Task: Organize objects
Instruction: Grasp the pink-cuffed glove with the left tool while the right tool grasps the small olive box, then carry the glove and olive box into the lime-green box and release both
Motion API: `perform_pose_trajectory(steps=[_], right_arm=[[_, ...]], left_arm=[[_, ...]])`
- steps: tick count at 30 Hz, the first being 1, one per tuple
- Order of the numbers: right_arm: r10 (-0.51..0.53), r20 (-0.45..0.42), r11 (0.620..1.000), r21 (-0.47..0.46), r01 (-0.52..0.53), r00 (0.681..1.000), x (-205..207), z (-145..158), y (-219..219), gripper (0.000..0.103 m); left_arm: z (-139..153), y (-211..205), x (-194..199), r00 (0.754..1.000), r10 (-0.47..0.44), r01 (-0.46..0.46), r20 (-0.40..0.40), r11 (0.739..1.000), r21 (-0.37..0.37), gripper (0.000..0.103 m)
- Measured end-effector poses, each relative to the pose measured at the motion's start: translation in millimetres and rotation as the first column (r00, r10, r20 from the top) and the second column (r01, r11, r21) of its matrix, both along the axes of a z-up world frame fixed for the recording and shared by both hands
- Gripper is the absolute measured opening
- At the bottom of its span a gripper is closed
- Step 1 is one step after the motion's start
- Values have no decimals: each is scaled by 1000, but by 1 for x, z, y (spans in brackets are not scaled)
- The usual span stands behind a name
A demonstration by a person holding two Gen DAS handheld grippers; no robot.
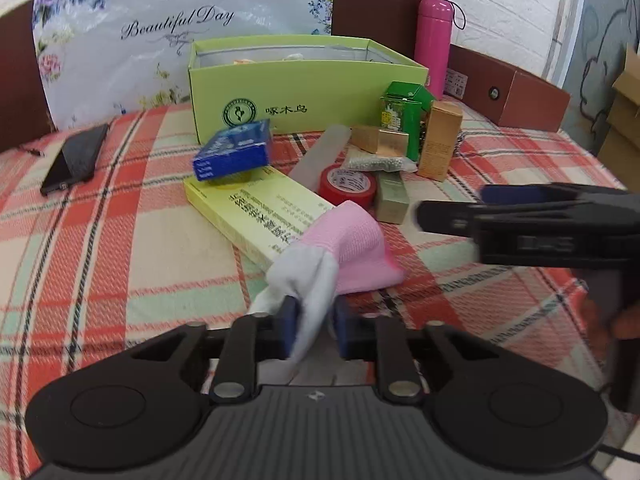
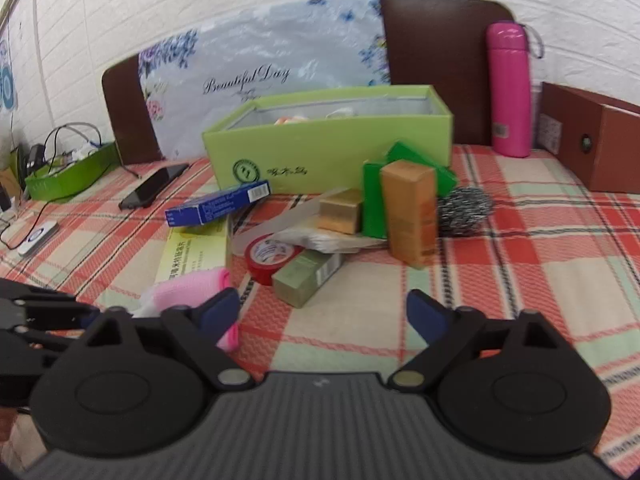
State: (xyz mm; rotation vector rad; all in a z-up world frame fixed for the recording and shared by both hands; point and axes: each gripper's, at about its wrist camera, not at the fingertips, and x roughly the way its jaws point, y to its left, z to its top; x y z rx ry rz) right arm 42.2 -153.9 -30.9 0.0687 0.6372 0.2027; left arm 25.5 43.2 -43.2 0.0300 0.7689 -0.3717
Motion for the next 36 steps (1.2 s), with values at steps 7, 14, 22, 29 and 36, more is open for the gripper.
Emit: perform_pose_trajectory(steps=[7, 14, 22, 29, 36], right_arm=[[0, -39, 1000, 8, 0, 999, 37, -15, 14, 54], [21, -50, 1000, 14, -20, 999, 20, -17, -2, 23], [45, -88, 996, -76, -52, 995, -37, -12, -40, 22], [27, -68, 997, -68, -32, 997, -53, -12, -39, 39], [2, -50, 998, -64, -5, 999, -37, -15, -34, 39]], left_arm=[[0, 1, -22, 996, -78, 75, -50, 995, -62, 14], [0, 0, -22, 994, -88, 84, -62, 994, -70, 14], [1, -19, -20, 991, -131, 129, -33, 990, -53, 18], [1, -27, -12, 996, -88, 88, 5, 996, -20, 58], [-2, -27, -11, 993, -113, 113, -12, 993, -31, 45]])
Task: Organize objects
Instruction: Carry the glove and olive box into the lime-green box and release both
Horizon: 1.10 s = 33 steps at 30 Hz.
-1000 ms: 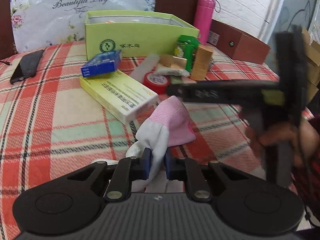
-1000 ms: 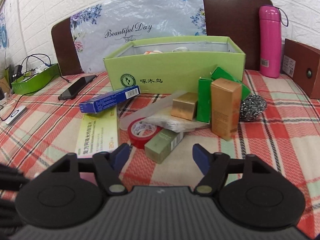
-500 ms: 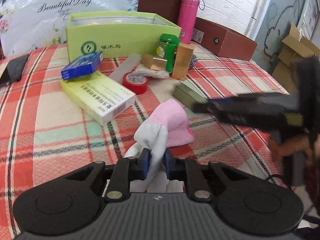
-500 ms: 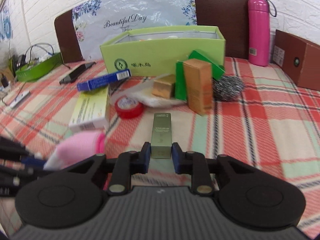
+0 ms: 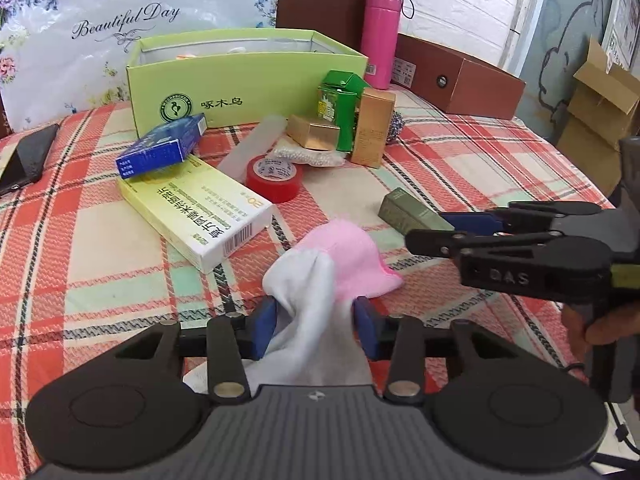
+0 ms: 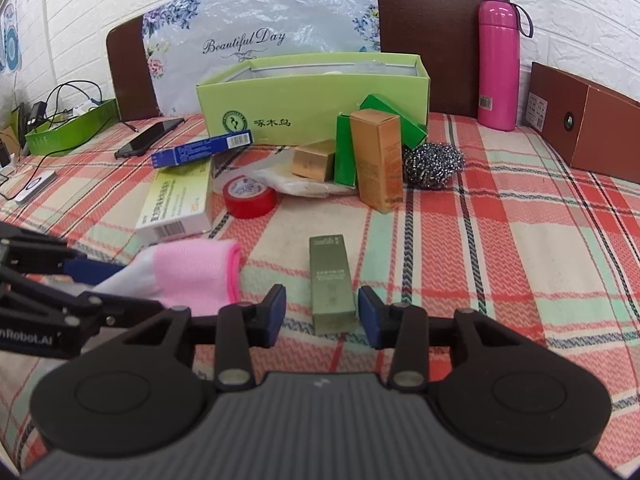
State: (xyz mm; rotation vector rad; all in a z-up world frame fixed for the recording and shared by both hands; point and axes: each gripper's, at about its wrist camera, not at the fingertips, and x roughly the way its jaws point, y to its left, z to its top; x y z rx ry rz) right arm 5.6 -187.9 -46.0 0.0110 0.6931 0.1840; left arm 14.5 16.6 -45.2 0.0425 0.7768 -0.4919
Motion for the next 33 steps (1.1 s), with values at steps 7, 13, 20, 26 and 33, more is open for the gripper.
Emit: perform_pose_trajectory(steps=[7, 13, 20, 26, 33], right_arm=[[9, -15, 1000, 21, -9, 1000, 2, -4, 0, 23], [40, 25, 998, 47, -41, 999, -2, 16, 1, 22], [74, 151, 995, 56, -83, 986, 6, 60, 2, 22], [90, 246, 995, 21, -98, 965, 32, 94, 4, 22], [75, 313, 996, 14, -83, 947, 84, 118, 6, 22]], left_arm=[[-1, -3, 2, 1000, -24, 24, -4, 1000, 2, 15], [16, 5, 7, 1000, -14, 12, -19, 996, -84, 12], [62, 8, 22, 997, -44, 54, 68, 986, -156, 11], [100, 10, 54, 990, -12, 38, 138, 981, -189, 11], [127, 17, 126, 987, 66, -30, 144, 970, -239, 11]])
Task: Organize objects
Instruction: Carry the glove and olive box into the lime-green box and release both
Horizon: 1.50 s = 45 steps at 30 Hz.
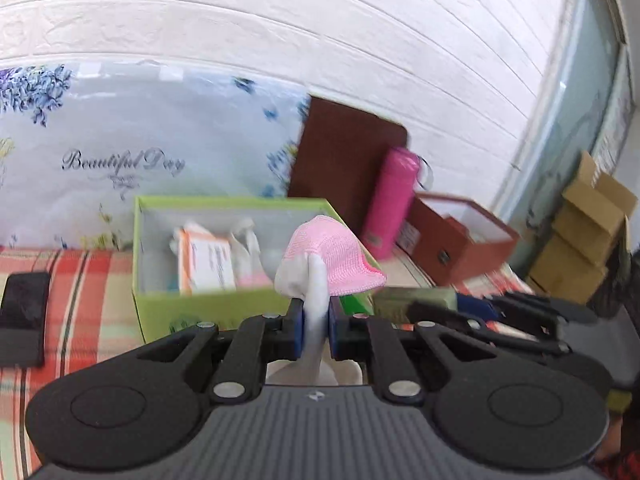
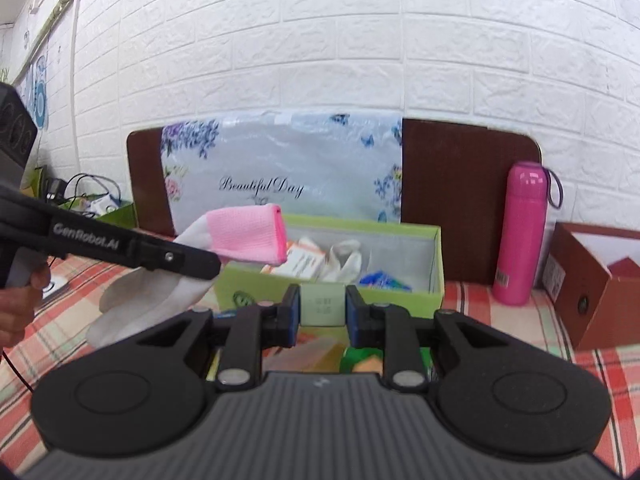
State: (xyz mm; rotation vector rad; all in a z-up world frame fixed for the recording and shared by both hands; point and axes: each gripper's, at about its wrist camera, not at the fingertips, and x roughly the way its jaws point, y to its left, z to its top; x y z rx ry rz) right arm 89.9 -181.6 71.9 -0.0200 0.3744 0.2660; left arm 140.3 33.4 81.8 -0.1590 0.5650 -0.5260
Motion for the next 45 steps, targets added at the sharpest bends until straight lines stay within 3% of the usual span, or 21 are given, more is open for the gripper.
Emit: perform_pose_trajectory(steps=[5, 12, 20, 21, 22, 23, 24, 25, 28, 37, 40, 45], right_arm=[[-13, 5, 999, 45, 12, 1000, 50, 5, 4, 22], [-35, -31, 995, 92, 38, 999, 121, -9, 14, 22], [-23, -95, 996, 89, 32, 995, 177, -42, 30, 23], [-10, -122, 998, 55, 17, 992, 183, -49, 35, 23], [-1, -154, 1000, 17, 4, 988, 187, -54, 39, 32], [-3, -181, 1000, -21, -1, 984, 189, -59, 42, 40], [-9, -183, 999, -49, 0, 983, 187, -63, 44, 54], [-12, -171, 998, -68, 0, 985, 183, -64, 45, 64], [-17, -121, 994, -107, 4, 993, 170, -60, 46, 82], [-54, 11, 997, -47, 54, 998, 119, -15, 30, 103], [-60, 48, 998, -23, 61, 997, 91, -3, 24, 103], [-68, 50, 998, -10, 68, 996, 50, 2, 20, 103]], left_arm=[[9, 0, 59, 998, 61, -61, -4, 998, 28, 11], [-9, 13, 133, 985, 161, -158, -59, 986, 62, 11], [-41, 25, 176, 984, 147, -137, -97, 985, 102, 13], [-44, 26, 176, 985, 145, -136, -89, 986, 96, 14], [-47, 27, 175, 986, 145, -137, -81, 986, 92, 27], [-51, 28, 175, 986, 150, -142, -78, 985, 98, 56], [-53, 30, 173, 983, 167, -158, -75, 981, 109, 71], [-54, 31, 166, 983, 178, -173, -40, 979, 106, 78], [-52, 31, 155, 983, 182, -180, -11, 978, 105, 79], [-9, 25, 101, 962, 266, -272, 69, 958, 94, 82], [4, 22, 73, 947, 315, -320, 65, 943, 97, 86], [4, 15, 32, 943, 331, -333, 39, 934, 132, 87]])
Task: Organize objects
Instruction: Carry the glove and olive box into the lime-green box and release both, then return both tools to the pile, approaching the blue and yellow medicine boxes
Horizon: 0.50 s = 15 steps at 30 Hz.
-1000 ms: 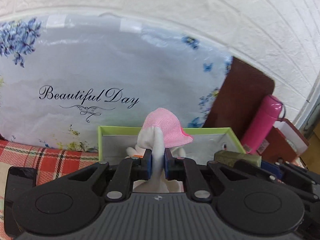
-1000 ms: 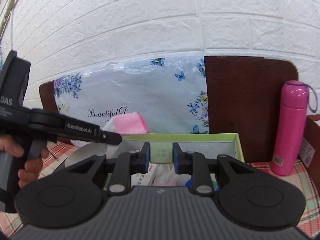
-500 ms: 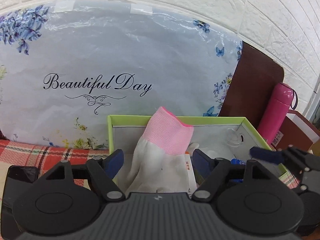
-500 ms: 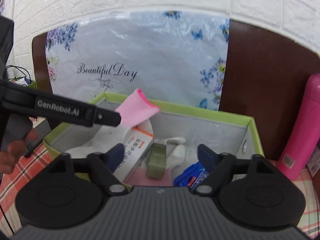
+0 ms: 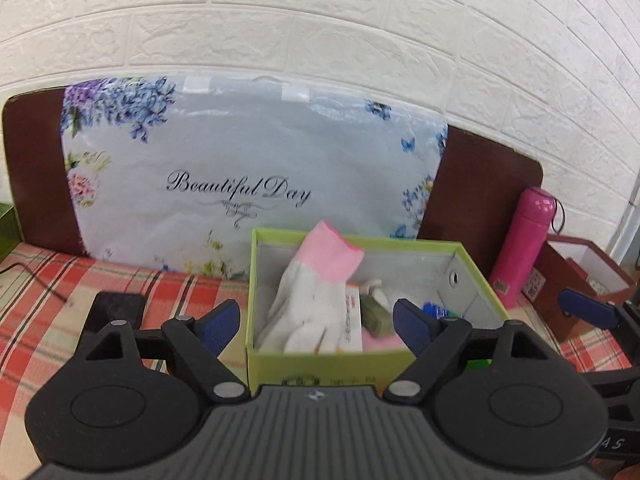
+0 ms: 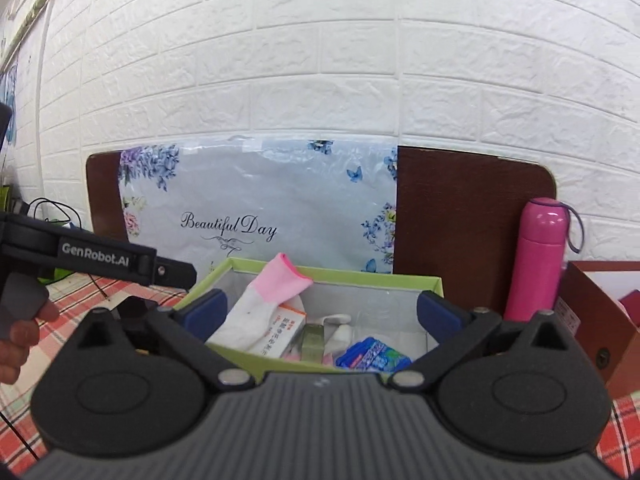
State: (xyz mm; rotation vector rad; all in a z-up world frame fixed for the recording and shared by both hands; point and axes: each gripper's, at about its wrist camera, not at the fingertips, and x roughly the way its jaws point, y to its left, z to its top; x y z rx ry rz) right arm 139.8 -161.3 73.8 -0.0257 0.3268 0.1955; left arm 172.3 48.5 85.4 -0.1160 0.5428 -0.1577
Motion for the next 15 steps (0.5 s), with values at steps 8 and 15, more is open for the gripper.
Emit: perform_pose_trajectory(steps=[8, 15], right_arm=[[21, -3, 1000, -15, -21, 1000, -58, -8, 4, 103], [34, -22, 999, -16, -34, 999, -95, -26, 9, 103]], left_arm=[[-17, -9, -58, 1000, -2, 2, -10, 999, 43, 87], [-39, 4, -96, 999, 17, -17, -44, 1000, -13, 89]])
